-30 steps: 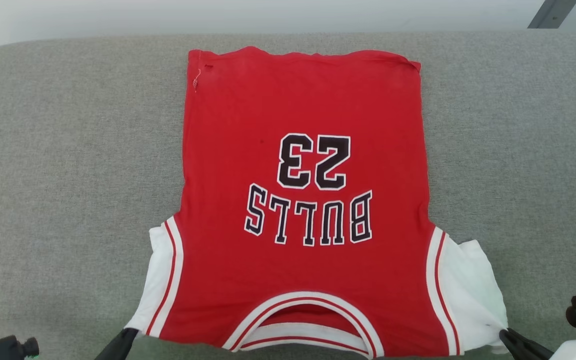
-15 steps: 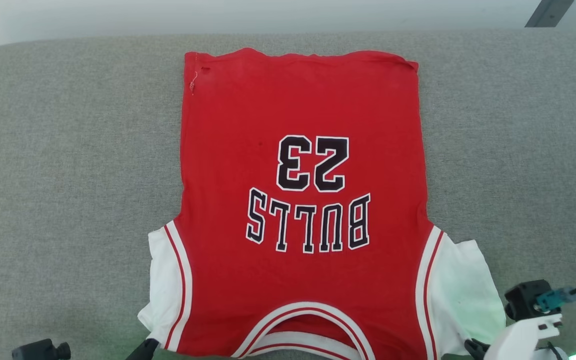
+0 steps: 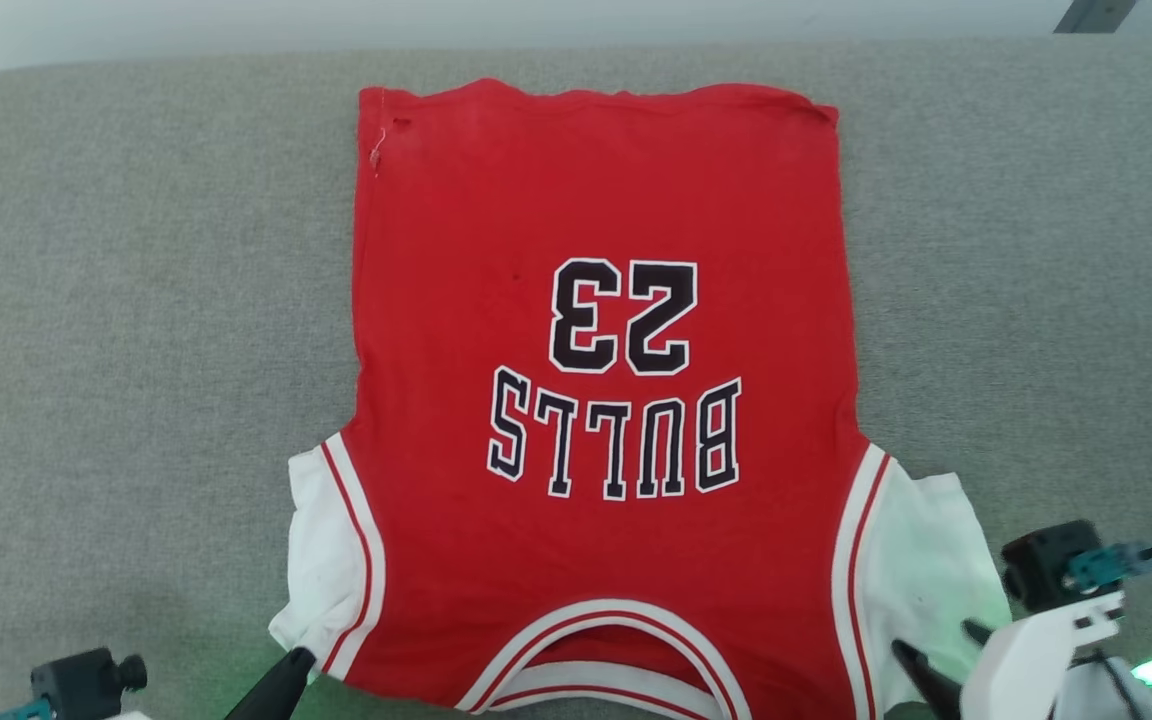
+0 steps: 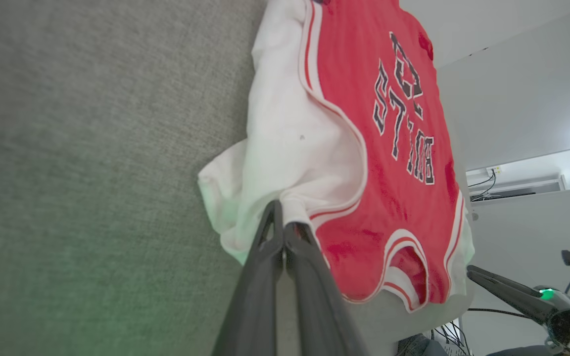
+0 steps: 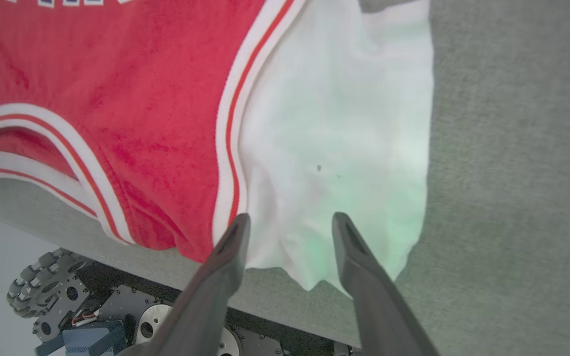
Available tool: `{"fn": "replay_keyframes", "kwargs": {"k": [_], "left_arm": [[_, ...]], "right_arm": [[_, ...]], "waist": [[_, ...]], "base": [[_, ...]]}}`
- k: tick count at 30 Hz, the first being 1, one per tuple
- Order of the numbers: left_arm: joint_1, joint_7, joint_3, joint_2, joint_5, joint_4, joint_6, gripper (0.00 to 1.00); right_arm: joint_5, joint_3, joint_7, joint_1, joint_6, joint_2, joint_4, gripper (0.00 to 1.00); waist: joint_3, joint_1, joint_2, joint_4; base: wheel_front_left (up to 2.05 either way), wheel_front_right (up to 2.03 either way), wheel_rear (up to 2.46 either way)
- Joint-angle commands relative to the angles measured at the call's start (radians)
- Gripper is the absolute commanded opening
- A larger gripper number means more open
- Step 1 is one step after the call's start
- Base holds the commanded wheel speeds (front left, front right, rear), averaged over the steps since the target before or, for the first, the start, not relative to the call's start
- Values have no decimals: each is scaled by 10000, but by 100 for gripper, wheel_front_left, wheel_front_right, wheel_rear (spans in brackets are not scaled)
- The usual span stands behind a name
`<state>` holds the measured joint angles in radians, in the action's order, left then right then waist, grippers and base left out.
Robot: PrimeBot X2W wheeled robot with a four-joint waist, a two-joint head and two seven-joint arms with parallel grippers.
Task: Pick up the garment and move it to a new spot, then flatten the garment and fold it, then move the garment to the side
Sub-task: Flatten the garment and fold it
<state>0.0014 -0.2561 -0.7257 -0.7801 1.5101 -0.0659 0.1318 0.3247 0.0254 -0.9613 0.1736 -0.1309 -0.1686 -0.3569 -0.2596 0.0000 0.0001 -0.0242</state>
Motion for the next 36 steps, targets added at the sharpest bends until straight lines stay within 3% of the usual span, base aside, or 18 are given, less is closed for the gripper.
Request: {"fn": "replay_keyframes", "kwargs": {"k": [1,6,11,17,24,31,36], "left_arm": [[-202,-52,68,32,6,119,-24,0],[-490,-84,-89,-50,-381,355,-24,0],[-1093,-103,-209,85,-689,471,-24,0],[-2007,-104,-478,155,-1092,657,-24,0],[-2975,-101,-904,383,-986,835,-24,0],[-3291,-100,-1041,439,-813,1134,-24,0],[-3347,-99,-1235,408,-858,1241,-24,0]], "right_arm": [[-100,-72,-155,-79,3,-84,-355,100],[-276,-490,-700,-838,3,-327,-1814,100],[-632,-806,-817,-3471,3,-838,-2062,100],[-1076,-884,-406,-7495,3,-703,876,100],[-2216,-1202,-561,-10659,3,-848,4578,100],[-3593,-1916,-467,-12068,3,-702,6600,100],[-4103,-2392,-1174,-12184,2,-458,7599,100]], "waist": [[-114,0,-1,-91],[-506,0,-1,-363],[-1174,0,-1,-713],[-2158,0,-1,-1218],[-2926,0,-1,-2013],[-3255,0,-1,-2478],[-3264,0,-1,-2649]], "base": [[0,0,0],[0,0,0],[0,0,0],[0,0,0],[0,0,0],[0,0,0],[0,0,0]]}}
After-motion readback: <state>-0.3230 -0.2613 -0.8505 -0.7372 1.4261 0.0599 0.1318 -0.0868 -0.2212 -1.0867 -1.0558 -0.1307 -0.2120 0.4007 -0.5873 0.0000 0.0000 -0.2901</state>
